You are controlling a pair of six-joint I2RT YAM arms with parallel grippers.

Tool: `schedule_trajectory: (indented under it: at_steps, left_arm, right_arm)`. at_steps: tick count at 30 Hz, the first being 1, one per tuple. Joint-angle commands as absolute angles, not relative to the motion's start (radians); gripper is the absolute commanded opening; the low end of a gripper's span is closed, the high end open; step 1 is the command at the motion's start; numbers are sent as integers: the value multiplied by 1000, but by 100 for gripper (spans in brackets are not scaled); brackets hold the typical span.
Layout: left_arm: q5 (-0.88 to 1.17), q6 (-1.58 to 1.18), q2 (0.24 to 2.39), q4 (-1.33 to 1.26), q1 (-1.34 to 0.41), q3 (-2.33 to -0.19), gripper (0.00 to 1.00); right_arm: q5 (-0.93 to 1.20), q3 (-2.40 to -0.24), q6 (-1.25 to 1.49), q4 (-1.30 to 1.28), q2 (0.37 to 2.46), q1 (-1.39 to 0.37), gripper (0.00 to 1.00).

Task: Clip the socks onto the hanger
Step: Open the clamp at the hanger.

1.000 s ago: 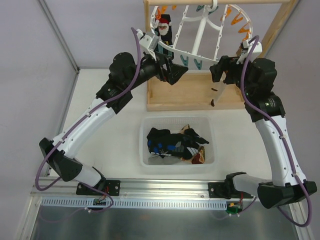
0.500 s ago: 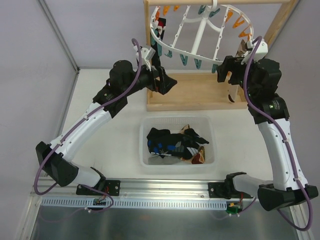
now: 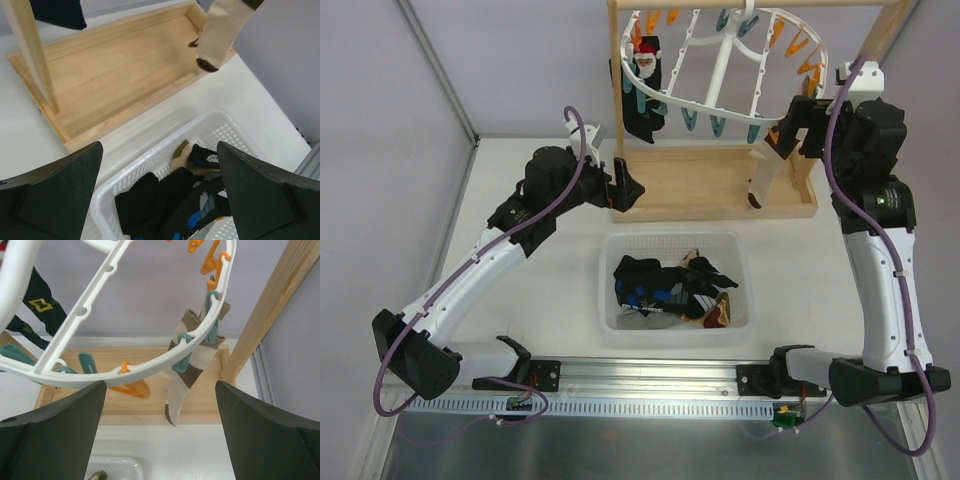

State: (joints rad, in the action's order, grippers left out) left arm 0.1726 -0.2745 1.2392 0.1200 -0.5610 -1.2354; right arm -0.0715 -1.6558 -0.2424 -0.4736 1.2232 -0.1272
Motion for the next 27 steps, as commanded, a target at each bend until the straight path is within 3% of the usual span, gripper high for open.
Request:
schedule_trajectory:
  at_steps: [1,12,18,24,27]
  left_arm:
    - [143,-278,1223,161,-549,-1197,99]
    - [291,-248,1198,193,-549,-1098,99]
    - [434,-201,1184,195,-577,-1057,95]
    - [371,-267,1163,193,-612,-951,91]
    - [335,-291,1146,187,-614,-899,90]
  right_arm:
    - [-30,-1758,-226,-515,1209,-120,96]
    - [280,-1675,-135,-542,913,-120,100]
    - [383,-1373,-52,-522,703,-121,100]
    - [557,-1053,-52,-535,606,-152,100]
    - [445,-961,-84,-546,552,-207,100]
